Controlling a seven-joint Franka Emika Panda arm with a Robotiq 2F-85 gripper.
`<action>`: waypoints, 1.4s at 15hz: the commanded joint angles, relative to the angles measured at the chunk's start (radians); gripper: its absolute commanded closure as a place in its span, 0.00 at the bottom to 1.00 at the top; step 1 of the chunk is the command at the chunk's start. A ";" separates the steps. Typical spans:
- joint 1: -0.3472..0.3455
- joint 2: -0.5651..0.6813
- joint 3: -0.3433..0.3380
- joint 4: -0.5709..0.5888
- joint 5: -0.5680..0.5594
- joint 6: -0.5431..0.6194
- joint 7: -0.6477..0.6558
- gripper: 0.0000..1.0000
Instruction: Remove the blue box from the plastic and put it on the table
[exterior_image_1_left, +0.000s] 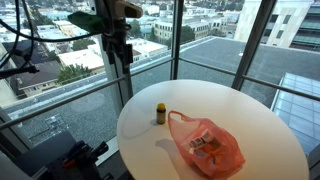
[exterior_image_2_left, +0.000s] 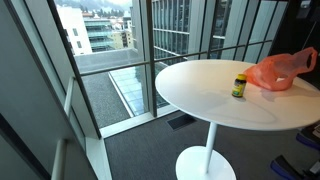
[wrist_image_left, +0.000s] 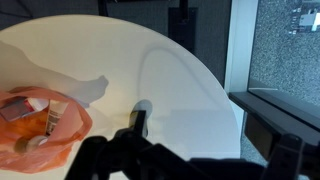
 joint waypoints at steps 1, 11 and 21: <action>-0.058 0.067 -0.011 0.060 -0.077 0.030 0.062 0.00; -0.191 0.273 -0.129 0.144 -0.160 0.175 0.128 0.00; -0.214 0.380 -0.203 0.212 -0.146 0.178 0.148 0.00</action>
